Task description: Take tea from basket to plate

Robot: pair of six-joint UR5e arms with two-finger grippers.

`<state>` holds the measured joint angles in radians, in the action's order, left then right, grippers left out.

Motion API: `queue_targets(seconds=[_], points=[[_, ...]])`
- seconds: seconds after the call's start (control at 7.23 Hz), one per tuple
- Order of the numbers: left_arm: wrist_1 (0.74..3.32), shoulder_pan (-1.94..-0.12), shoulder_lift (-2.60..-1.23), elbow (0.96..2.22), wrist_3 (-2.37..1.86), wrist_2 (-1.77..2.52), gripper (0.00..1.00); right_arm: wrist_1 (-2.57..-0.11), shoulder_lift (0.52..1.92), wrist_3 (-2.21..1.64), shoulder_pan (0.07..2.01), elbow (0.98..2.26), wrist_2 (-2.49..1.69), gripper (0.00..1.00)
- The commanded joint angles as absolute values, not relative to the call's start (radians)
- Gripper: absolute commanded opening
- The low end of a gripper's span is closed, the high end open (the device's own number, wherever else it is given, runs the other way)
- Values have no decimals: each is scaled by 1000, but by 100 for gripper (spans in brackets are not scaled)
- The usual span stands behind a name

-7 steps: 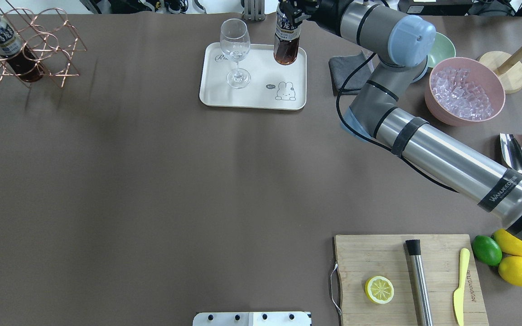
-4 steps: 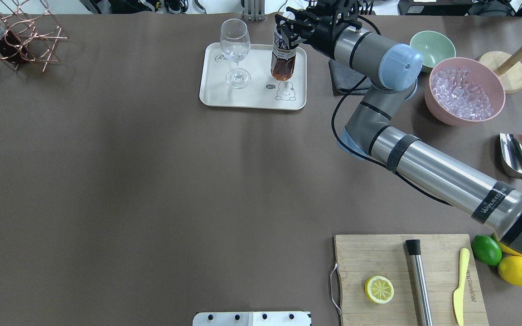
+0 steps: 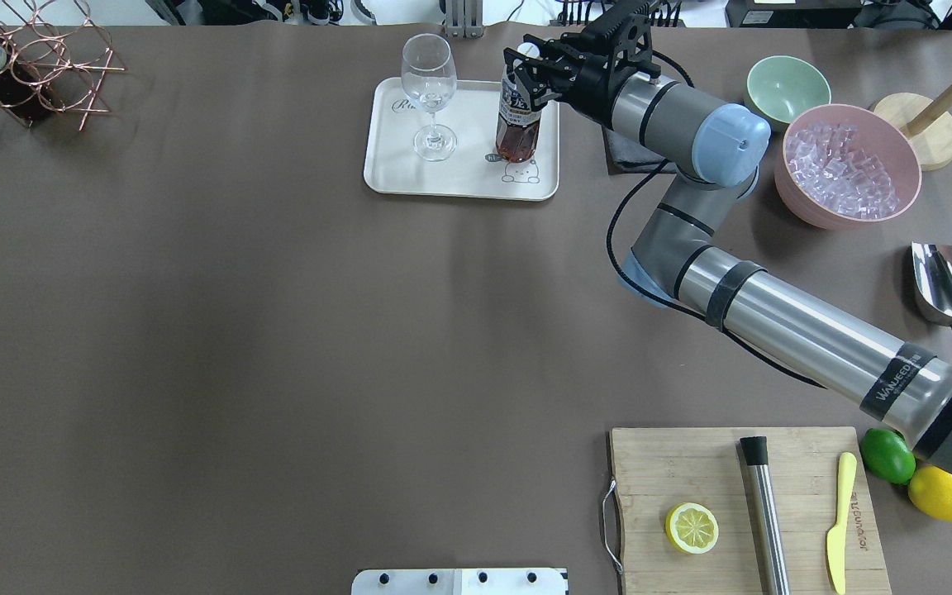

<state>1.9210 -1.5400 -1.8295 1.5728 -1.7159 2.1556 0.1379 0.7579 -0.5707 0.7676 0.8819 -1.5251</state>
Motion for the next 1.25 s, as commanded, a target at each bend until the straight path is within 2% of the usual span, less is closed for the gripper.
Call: queue_targets(seconds=[0.0, 0.14, 0.28, 0.42, 0.69, 0.97, 1.11], points=[[1927, -1534, -1462, 1892, -1181, 2189, 98, 140, 761, -571, 765, 885, -1526, 0], [1927, -1542, -1345, 1940, -876, 2254, 98, 137, 764, -571, 765, 887, -1525, 56], [1922, -1543, -1280, 1924, -615, 2314, 98, 135, 764, -558, 765, 887, -1513, 84], [1921, -1551, -1260, 1883, -481, 2356, 98, 135, 764, -555, 767, 894, -1506, 99], [1919, -1539, -1278, 1792, -376, 2358, 98, 127, 782, -557, 778, 934, -1514, 100], [1843, -1450, -1310, 1824, -370, 2365, 98, 65, 799, -558, 834, 1009, -1601, 100], [1643, -1442, -1330, 1894, -368, 2449, 98, -1, 828, -560, 874, 1075, -1680, 100]])
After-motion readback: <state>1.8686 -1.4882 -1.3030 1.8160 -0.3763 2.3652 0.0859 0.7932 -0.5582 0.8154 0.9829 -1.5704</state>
